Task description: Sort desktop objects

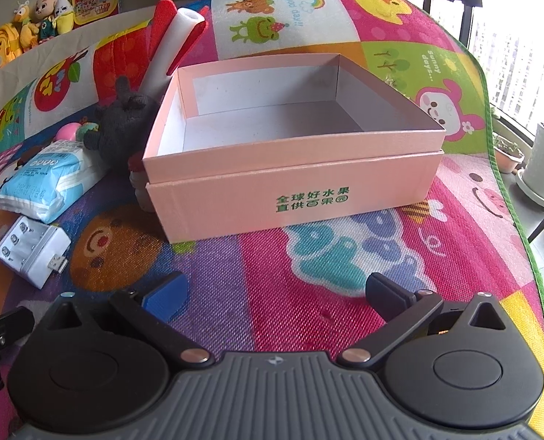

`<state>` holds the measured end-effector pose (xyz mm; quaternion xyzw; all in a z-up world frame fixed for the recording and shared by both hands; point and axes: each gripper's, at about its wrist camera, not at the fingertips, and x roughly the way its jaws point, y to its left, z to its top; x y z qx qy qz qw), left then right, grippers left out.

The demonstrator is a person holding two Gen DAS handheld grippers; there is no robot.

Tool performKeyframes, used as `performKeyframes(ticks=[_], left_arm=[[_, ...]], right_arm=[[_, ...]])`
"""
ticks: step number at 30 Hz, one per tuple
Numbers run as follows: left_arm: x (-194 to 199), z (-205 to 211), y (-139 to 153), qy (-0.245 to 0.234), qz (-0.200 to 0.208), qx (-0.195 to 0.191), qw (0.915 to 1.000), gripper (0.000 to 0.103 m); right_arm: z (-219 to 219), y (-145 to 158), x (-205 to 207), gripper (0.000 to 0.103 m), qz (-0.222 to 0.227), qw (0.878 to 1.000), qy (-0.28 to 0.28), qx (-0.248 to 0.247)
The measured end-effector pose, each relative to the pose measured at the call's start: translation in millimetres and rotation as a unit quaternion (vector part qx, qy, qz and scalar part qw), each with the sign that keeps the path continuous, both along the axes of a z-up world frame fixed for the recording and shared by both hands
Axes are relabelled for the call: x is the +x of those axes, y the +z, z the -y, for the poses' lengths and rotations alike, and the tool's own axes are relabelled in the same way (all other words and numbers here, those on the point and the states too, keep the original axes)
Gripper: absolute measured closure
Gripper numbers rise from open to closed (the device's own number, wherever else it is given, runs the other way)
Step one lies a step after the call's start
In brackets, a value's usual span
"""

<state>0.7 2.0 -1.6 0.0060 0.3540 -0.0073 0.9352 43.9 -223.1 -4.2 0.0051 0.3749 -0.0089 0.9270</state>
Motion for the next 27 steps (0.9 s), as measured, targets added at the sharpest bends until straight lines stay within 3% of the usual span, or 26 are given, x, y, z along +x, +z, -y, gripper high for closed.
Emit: performKeyframes(ticks=[5, 8, 10, 12, 16, 18, 21, 23, 25, 27], left_arm=[[2.5, -0.9, 4.4, -0.015, 0.0, 0.002, 0.9999, 0.0], [-2.0, -7.0, 12.3, -0.008, 0.033, 0.008, 0.9994, 0.0], [-7.6, -11.6, 19.7, -0.01, 0.067, 0.02, 0.9975, 0.0], [-8.2, -16.0, 25.2, -0.01, 0.089, 0.029, 0.9956, 0.0], [0.3, -27.7, 31.1, 0.004, 0.09, 0.0, 0.9959, 0.0], [-0.3, -33.7, 32.9, 0.012, 0.091, -0.018, 0.9956, 0.0], [-5.3, -37.9, 34.0, 0.005, 0.092, -0.029, 0.9953, 0.0], [-7.9, -38.9, 33.7, -0.007, 0.089, -0.028, 0.9956, 0.0], [-10.9, -41.5, 32.7, -0.011, 0.086, -0.028, 0.9959, 0.0], [-13.2, -46.3, 31.6, -0.004, 0.083, -0.031, 0.9961, 0.0]], right_arm=[[0.7, -1.1, -11.1, 0.0, -0.009, 1.0, 0.027, -0.009], [-1.0, 4.6, -4.1, 0.0, -0.027, 0.998, 0.051, -0.022], [-3.8, 14.9, -0.7, 0.0, -0.035, 0.994, 0.102, -0.007], [-8.5, 37.6, -7.4, 0.0, 0.025, 0.99, 0.136, 0.016], [-32.0, 92.5, 12.3, 0.003, 0.165, 0.978, 0.13, -0.018], [-43.4, 112.1, 42.1, 0.011, 0.189, 0.976, 0.112, -0.01], [-54.6, 125.8, 101.8, 0.012, 0.206, 0.977, 0.055, 0.013], [-60.1, 120.8, 138.4, 0.012, 0.193, 0.98, 0.039, 0.01], [-61.1, 111.9, 169.0, 0.015, 0.144, 0.988, 0.042, 0.026], [-58.4, 101.4, 187.6, 0.04, 0.079, 0.993, 0.052, 0.066]])
